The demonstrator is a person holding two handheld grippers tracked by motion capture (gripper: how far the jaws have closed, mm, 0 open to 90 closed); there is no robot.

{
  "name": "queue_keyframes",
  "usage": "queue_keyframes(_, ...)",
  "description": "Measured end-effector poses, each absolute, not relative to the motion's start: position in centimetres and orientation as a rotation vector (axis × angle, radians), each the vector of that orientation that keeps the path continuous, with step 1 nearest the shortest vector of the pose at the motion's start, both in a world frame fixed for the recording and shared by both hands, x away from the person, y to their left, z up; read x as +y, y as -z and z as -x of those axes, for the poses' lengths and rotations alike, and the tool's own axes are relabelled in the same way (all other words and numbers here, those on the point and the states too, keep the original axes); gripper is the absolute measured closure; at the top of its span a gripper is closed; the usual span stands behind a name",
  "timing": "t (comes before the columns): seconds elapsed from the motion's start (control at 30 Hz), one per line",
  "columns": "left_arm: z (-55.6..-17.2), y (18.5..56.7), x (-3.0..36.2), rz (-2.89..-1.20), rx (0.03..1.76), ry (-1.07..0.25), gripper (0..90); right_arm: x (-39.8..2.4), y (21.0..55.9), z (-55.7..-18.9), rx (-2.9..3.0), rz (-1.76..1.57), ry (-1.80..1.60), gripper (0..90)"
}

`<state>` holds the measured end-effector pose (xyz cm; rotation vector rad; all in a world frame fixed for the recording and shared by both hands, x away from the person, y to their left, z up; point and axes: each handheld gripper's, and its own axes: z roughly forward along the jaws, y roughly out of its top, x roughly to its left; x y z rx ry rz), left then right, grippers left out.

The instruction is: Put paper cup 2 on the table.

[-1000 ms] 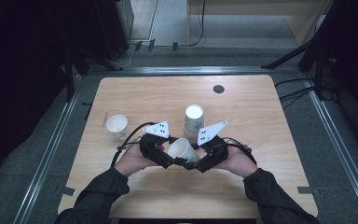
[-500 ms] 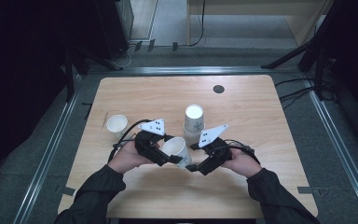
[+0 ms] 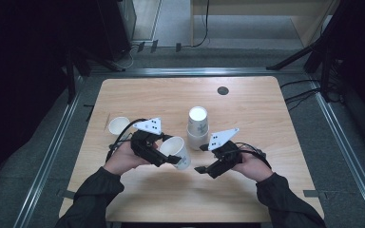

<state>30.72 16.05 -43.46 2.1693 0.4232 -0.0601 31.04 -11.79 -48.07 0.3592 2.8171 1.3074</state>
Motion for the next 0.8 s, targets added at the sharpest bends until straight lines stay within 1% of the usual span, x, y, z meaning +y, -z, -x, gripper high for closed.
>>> queue_keyframes(0.3,-30.4,43.8,17.2,-2.217,0.428,0.045,22.9,-13.7,47.5,-31.5,2.765,-0.406,-1.314,20.9)
queue_keyframes(0.8,-29.6,44.3,19.7,-2.244,0.464,0.019,22.9,-16.4,47.0,-32.2,2.690,-0.498,-1.319,20.9)
